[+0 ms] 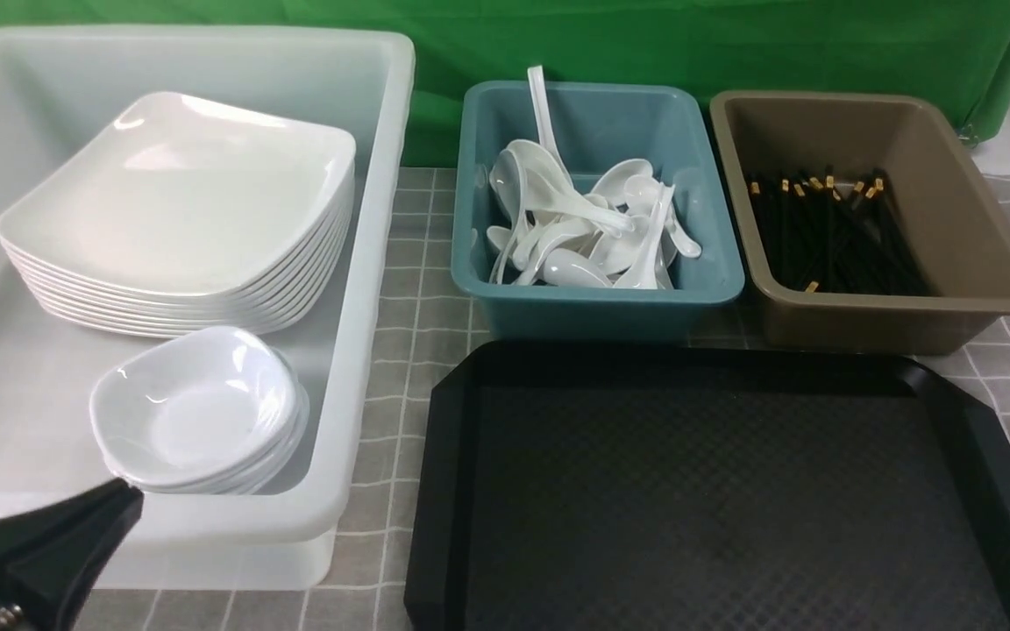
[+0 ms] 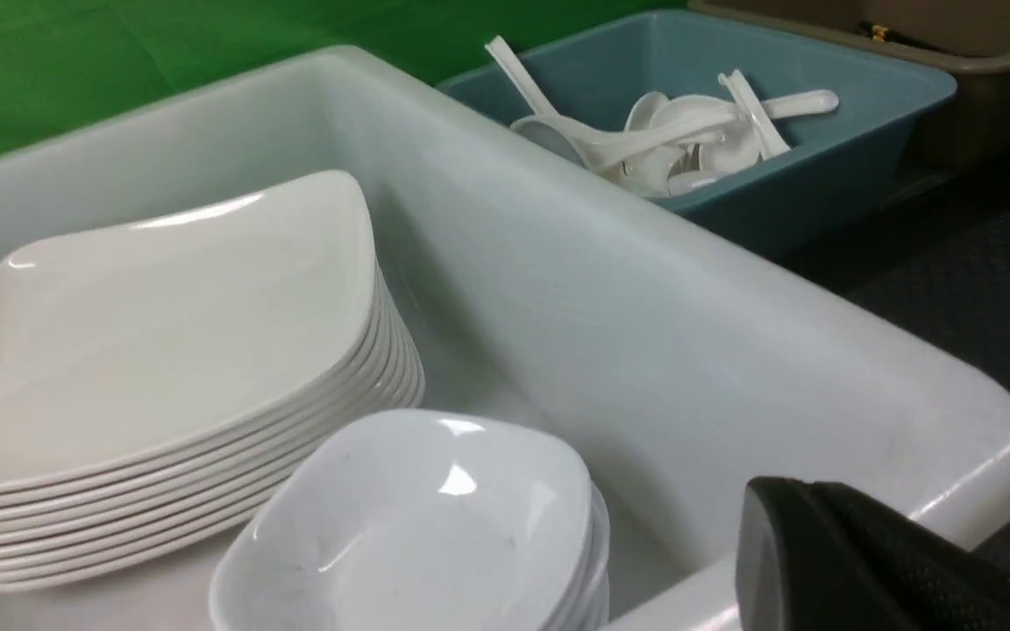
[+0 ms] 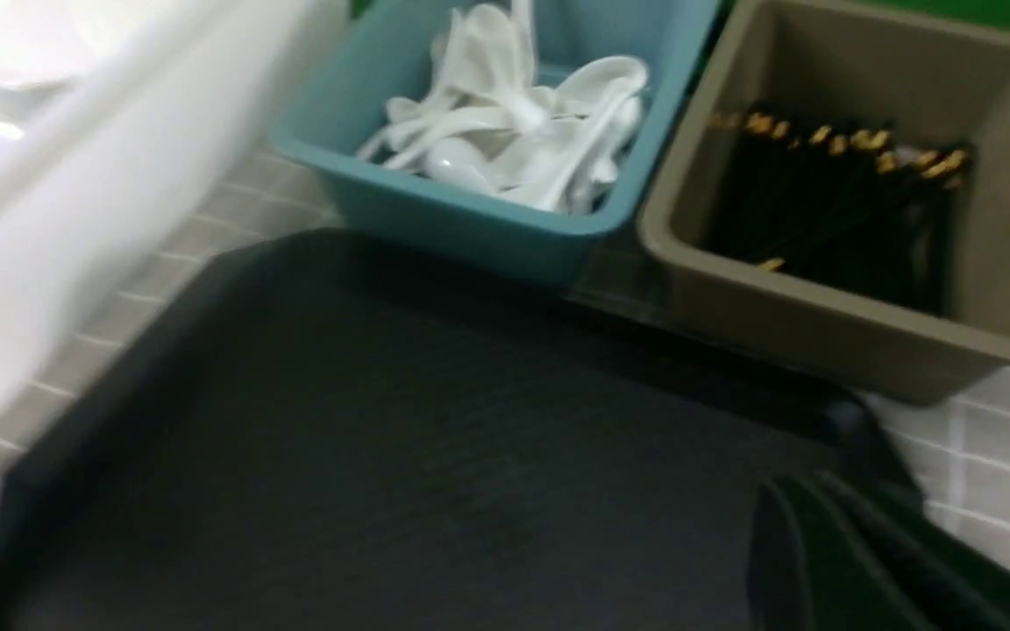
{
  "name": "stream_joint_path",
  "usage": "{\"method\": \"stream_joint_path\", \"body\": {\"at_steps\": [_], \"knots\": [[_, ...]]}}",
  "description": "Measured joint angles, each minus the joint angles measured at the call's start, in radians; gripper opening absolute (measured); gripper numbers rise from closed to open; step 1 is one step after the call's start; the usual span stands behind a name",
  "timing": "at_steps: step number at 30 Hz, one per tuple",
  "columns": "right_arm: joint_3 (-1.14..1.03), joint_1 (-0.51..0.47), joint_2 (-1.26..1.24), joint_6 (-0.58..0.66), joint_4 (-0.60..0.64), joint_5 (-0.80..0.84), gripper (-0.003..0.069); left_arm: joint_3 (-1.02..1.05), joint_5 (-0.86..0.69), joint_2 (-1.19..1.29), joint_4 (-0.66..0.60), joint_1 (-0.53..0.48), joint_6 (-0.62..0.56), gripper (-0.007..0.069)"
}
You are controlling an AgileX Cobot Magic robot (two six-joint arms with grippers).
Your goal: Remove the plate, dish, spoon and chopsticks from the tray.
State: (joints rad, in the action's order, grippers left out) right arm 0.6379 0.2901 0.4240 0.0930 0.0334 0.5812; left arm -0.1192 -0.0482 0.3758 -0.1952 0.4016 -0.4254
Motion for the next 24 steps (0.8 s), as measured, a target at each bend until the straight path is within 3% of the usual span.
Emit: {"method": "stream_joint_path", "body": {"at_steps": [3, 8, 12, 24], "knots": [[-0.21, -0.131, -0.114, 0.141, 0.118, -0.124, 0.0018, 0.021, -0.005, 0.0, 0.001, 0.0, 0.0, 0.001], [-0.484, -0.244, -0.301, 0.196, 0.181, -0.273, 0.0018, 0.026, -0.019, 0.0, 0.001, 0.0, -0.003, 0.001], [-0.633, -0.258, -0.405, 0.208, 0.19, -0.324, 0.0018, 0.027, -0.019, 0.0, 0.002, 0.0, -0.002, 0.001], [-0.644, -0.258, -0.422, 0.208, 0.19, -0.32, 0.0021, 0.027, -0.019, 0.0, 0.023, 0.0, -0.002, 0.001]]}}
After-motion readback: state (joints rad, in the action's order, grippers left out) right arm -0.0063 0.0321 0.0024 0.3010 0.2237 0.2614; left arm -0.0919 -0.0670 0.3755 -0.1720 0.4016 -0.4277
